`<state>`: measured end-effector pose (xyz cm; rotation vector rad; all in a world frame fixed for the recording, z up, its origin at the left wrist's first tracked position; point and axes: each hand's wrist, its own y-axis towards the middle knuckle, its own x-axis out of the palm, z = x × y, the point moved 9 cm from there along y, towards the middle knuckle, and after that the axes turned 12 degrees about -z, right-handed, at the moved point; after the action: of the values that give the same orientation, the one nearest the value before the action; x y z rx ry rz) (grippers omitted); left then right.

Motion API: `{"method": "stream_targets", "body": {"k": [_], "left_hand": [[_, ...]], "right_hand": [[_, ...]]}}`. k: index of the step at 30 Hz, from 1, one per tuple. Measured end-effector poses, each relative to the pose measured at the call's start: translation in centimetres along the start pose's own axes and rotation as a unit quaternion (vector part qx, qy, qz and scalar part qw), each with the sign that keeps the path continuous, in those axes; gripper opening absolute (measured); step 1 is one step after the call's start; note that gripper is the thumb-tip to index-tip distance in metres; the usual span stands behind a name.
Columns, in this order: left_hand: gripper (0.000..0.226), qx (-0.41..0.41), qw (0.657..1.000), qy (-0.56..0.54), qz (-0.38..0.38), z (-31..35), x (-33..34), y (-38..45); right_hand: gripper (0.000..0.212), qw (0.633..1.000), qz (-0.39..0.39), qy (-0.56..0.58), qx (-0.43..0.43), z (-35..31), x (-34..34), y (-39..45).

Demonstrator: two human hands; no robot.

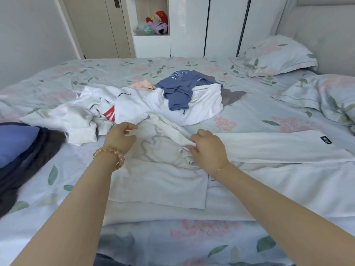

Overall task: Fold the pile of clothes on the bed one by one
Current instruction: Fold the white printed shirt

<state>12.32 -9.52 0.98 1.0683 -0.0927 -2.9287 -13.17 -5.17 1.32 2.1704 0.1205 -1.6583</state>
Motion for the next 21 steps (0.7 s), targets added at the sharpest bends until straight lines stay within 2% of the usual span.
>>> {"method": "stream_targets", "body": {"k": [2,3,5,7,9,11,15,18,21], "left_hand": [[0.038,-0.012,1.0,0.0,0.016,-1.6,-1.6,0.8],[0.043,-0.021,1.0,-0.01,0.02,-2.3,-2.2,1.2],[0.047,-0.042,0.997,-0.056,0.014,-3.7,-2.6,2.1],[0.046,-0.055,0.991,-0.122,-0.008,-4.5,-1.9,2.8],[0.045,-0.054,0.987,-0.147,-0.026,-5.0,-1.0,3.1],[0.047,-0.052,0.988,-0.137,-0.043,-5.4,-0.4,3.4],[0.036,-0.028,0.991,-0.121,-0.053,-5.2,-0.3,4.3],[0.026,-0.016,0.988,-0.156,-0.008,-5.6,-1.8,5.1],[0.01,-0.037,0.983,-0.167,0.061,-7.2,-4.3,5.4]], "right_hand": [[0.016,0.995,0.077,0.045,-0.035,-0.2,-2.3,0.3],[0.016,0.992,0.09,0.081,-0.047,-0.4,-3.6,0.8],[0.014,0.976,0.068,0.202,-0.038,-0.4,-5.6,2.3],[0.014,0.941,0.018,0.339,-0.001,-0.6,-6.8,4.1],[0.021,0.903,0.003,0.429,0.034,-0.3,-7.6,5.8],[0.027,0.901,0.011,0.431,0.039,-0.5,-9.1,6.9],[0.028,0.94,0.031,0.339,-0.025,-2.7,-11.9,7.2],[0.031,0.952,0.038,0.293,-0.076,-5.1,-13.4,6.7],[0.031,0.954,-0.031,0.271,-0.128,-7.8,-13.1,5.9]]}}
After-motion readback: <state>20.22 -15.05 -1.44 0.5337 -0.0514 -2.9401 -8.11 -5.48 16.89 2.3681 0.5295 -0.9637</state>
